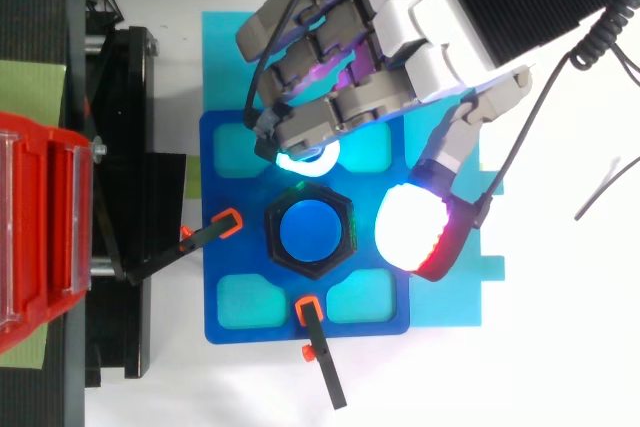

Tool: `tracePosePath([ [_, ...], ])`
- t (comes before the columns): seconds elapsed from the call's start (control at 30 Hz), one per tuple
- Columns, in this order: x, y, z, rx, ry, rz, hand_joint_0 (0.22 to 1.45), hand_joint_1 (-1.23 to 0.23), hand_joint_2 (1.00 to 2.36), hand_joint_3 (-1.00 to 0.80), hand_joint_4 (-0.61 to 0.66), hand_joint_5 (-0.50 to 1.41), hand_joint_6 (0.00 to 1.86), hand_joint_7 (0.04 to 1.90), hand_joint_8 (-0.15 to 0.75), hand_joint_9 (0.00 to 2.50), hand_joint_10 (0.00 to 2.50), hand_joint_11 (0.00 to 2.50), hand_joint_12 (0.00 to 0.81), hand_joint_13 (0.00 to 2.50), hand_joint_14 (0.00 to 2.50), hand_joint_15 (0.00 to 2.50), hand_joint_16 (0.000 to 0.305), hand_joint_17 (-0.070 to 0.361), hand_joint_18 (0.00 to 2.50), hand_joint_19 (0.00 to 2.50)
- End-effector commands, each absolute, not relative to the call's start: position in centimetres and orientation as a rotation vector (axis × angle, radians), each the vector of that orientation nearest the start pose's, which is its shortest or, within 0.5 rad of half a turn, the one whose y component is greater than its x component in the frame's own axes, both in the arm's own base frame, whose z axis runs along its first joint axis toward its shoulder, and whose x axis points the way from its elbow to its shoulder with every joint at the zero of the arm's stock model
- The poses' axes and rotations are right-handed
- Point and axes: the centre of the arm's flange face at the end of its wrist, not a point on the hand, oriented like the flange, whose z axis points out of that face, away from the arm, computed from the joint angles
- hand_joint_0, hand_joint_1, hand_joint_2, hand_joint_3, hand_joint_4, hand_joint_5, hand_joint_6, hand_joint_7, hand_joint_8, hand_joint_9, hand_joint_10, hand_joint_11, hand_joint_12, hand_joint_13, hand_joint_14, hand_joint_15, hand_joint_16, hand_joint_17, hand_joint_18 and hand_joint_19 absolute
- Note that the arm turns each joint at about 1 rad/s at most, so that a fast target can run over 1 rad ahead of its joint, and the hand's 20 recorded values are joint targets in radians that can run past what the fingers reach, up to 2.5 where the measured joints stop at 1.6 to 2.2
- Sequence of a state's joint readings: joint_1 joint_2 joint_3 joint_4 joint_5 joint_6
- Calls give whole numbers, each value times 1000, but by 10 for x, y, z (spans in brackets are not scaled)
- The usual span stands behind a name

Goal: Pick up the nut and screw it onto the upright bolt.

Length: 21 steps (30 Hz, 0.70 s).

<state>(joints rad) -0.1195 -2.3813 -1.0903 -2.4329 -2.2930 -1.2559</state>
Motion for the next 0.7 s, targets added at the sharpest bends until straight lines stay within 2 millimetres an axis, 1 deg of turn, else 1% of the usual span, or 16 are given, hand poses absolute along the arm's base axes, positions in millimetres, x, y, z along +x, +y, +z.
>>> tracePosePath([
  [0.0, 776, -160, 277, -389, 1251, 607, 504, -186, 1000, -500, 142, 54, 563, 1339, 238, 1527, 5, 135, 146, 1023, 0, 0, 13, 29, 682, 123],
  [0.1, 776, -161, 280, -391, 1255, 608, 503, -185, 1000, -500, 168, 56, 500, 1449, 240, 1503, 5, 138, 156, 1007, 0, 0, 14, 32, 653, 118],
  [0.17, 776, -166, 284, -392, 1246, 600, 501, -183, 1000, -500, 189, 36, 503, 1381, 243, 1491, 5, 143, 159, 988, 0, 0, 16, 35, 638, 116],
  [0.2, 777, -166, 284, -394, 1245, 601, 501, -182, 1000, -500, 193, 22, 504, 1315, 242, 1450, 5, 132, 161, 966, 0, 0, 16, 37, 621, 115],
  [0.23, 777, -166, 287, -395, 1241, 600, 500, -182, 1000, -500, 195, 20, 504, 1305, 237, 1414, 4, 118, 162, 943, 0, 0, 17, 38, 614, 113],
  [0.27, 778, -167, 289, -403, 1237, 602, 498, -176, 1000, -500, 212, 4, 505, 1246, 229, 1345, 6, 103, 177, 895, 0, 0, 18, 41, 583, 102],
  [0.33, 779, -165, 293, -411, 1232, 605, 496, -173, 1000, -500, 228, -13, 505, 1181, 237, 1291, 5, 96, 192, 845, 0, 0, 19, 42, 549, 93],
  [0.37, 779, -165, 295, -414, 1228, 604, 495, -171, 1000, -500, 255, -30, 505, 1096, 229, 1239, 3, 84, 192, 822, 0, 0, 20, 44, 497, 86],
  [0.5, 780, -163, 295, -415, 1227, 606, 489, -160, 1000, -500, 247, -65, 504, 890, 228, 1166, 0, 33, 204, 768, 0, 0, 23, 53, 476, 105],
  [0.53, 779, -163, 290, -409, 1233, 607, 488, -158, 1000, -500, 239, -71, 504, 862, 224, 1166, 1, 31, 203, 768, 0, 0, 24, 54, 474, 105],
  [0.57, 779, -161, 288, -404, 1235, 610, 486, -153, 1000, -500, 223, -88, 503, 794, 228, 1159, 1, 6, 204, 760, 0, 0, 26, 58, 468, 111],
  [0.6, 779, -161, 288, -402, 1232, 609, 485, -144, 1000, -500, 206, -100, 503, 751, 224, 1151, 0, 0, 205, 750, 0, 0, 27, 60, 459, 113],
  [0.67, 781, -155, 289, -398, 1227, 614, 484, -134, 1000, -500, 204, -111, 502, 706, 212, 1104, 0, 0, 204, 732, 0, 0, 28, 62, 446, 109],
])
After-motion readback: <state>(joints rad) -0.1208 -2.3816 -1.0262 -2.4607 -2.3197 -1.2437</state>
